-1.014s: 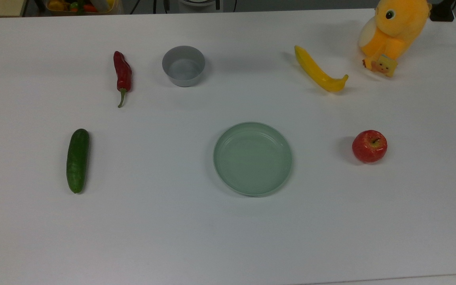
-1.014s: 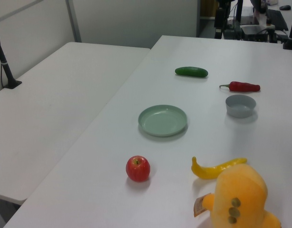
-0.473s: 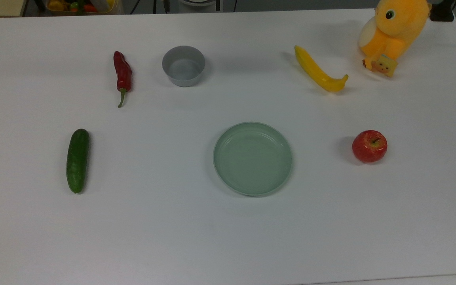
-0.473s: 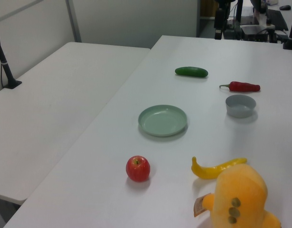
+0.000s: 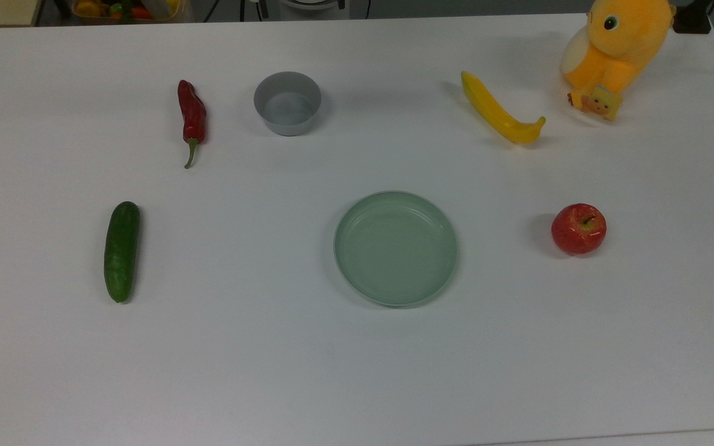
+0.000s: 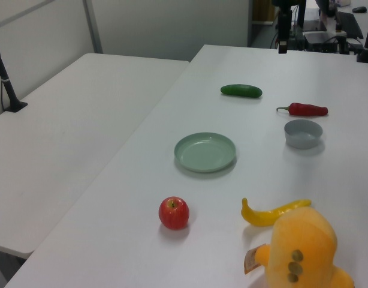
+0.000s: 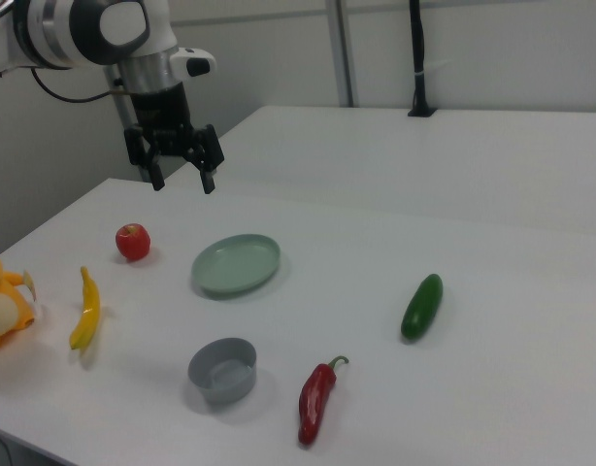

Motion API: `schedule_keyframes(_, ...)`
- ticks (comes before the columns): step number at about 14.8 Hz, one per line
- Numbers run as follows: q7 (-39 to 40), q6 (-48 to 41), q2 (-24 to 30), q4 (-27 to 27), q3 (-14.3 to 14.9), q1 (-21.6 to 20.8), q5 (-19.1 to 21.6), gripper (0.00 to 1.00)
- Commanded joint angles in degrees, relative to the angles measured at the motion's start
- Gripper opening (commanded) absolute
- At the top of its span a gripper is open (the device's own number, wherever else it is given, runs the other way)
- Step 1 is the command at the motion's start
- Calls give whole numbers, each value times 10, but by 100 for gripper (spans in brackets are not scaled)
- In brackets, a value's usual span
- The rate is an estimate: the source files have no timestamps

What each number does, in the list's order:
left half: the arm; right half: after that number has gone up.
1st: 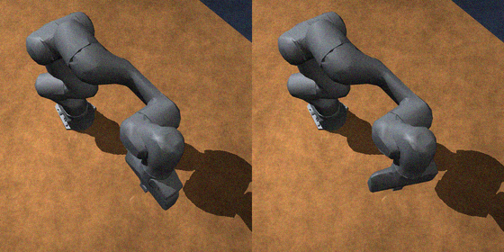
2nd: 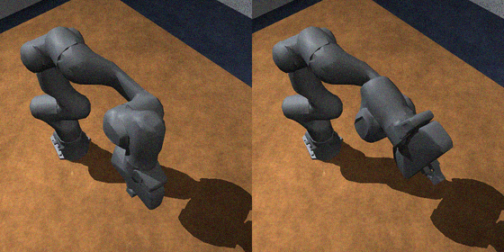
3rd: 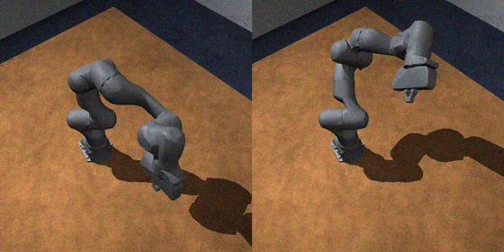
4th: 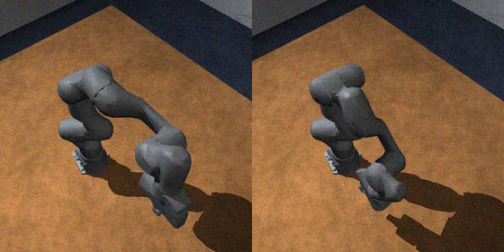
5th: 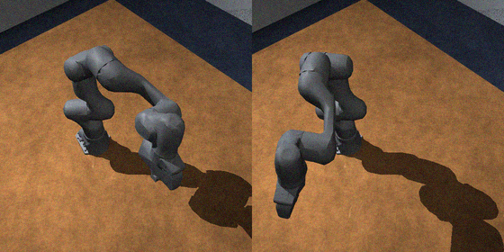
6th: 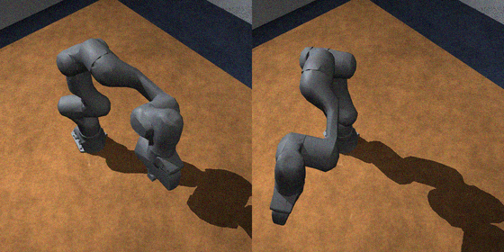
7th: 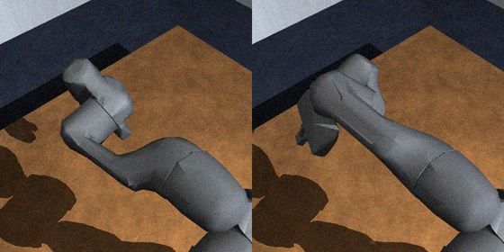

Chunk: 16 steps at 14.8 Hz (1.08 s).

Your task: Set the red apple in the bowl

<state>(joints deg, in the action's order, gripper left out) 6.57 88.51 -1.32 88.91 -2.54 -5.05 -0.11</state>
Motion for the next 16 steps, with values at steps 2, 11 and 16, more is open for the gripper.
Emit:
schedule_keyframes(2, 8, -7, 1, -18, 1, -58, 6, 100)
schedule_keyframes(11, -150, 125, -109, -127, -28, -133, 13, 100)
schedule_keyframes(16, -234, 206, -185, -161, -29, -181, -4, 100)
